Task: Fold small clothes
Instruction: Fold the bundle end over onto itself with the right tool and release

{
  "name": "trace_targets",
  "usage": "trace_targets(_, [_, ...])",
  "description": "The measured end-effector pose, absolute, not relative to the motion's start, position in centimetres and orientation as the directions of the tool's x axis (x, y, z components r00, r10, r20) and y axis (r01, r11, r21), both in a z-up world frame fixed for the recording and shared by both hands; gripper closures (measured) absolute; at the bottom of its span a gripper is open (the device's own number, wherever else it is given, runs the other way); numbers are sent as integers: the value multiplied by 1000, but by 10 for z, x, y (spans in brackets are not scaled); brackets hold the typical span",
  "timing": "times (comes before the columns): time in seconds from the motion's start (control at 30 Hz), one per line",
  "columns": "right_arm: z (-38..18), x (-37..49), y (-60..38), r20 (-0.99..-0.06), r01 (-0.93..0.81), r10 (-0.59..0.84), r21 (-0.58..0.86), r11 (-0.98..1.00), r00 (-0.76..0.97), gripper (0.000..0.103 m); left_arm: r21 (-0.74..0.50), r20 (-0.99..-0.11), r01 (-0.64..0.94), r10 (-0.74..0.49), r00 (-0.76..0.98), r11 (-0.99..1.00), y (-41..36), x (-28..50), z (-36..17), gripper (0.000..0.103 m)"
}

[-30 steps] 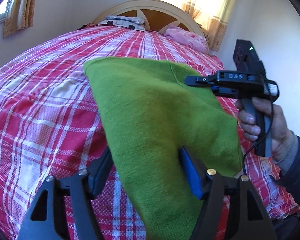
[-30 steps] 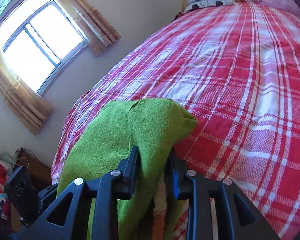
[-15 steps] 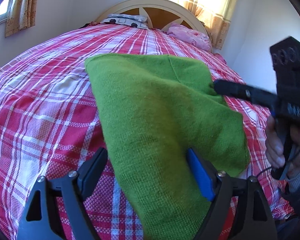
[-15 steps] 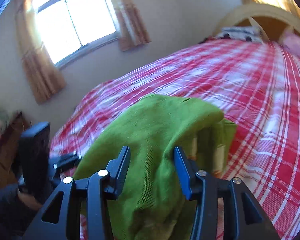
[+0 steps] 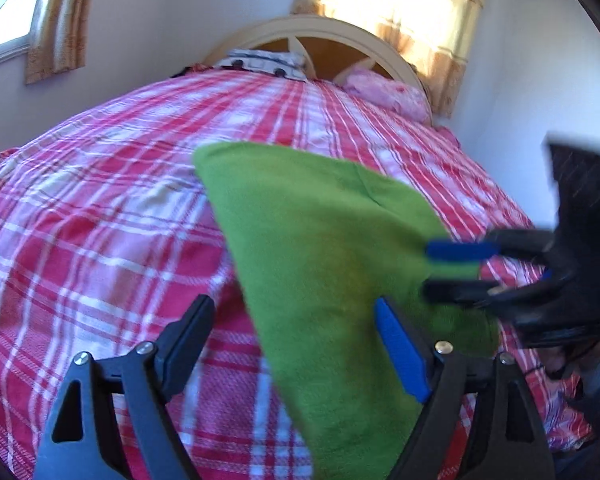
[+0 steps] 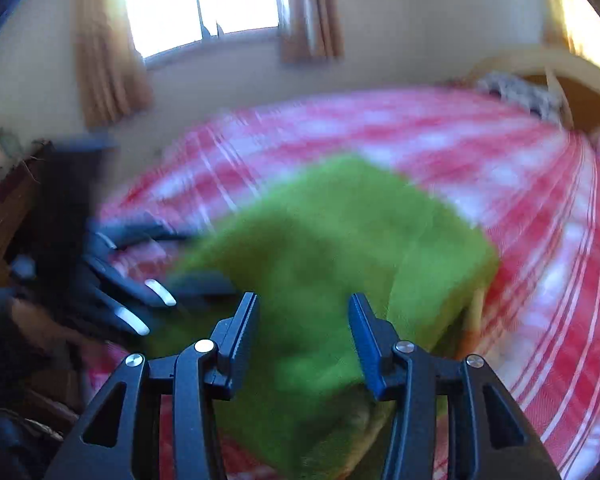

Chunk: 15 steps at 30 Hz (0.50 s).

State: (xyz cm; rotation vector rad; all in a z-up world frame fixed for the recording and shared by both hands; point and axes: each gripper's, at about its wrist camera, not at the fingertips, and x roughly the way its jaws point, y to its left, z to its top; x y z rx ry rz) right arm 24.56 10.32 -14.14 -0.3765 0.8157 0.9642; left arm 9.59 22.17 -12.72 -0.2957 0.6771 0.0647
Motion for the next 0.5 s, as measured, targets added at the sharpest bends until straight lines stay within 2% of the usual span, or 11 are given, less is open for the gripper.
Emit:
trace_targets(0.1, [-148,261,90,-746,-830,615,158,534,254,57,-266,-620,-167,-36,784,949,228,106,-124,12])
trace_targets(0.17, [-145,259,94,-762,-844,592,115,524,264,58,-198,-640,-200,28,768,960,230,123,-119,12])
trace_targets(0.23, [-137,257,96,-750,-851,600,97,517,279,58,-203,-621,-210,40,783,957,235,131,-113,12])
trace_targets(0.3, [-124,263,90,-695,-846,663,147,512,280,57,-119,-672,-251,108,733,960,236,146,-120,9])
trace_targets(0.33, [-121,270,92,-688,-832,664,158,532,294,57,-109,-694,-256,111,711,961,239,152,-128,2])
trace_targets(0.47, [-151,297,118,-790,-813,529,68,579,311,54,-258,-698,-260,6,716,930,261,160,-149,0])
trace_targets(0.5, [-151,302,115,-771,-807,558,100,582,306,52,-271,-695,-264,2,719,926,261,159,-150,0])
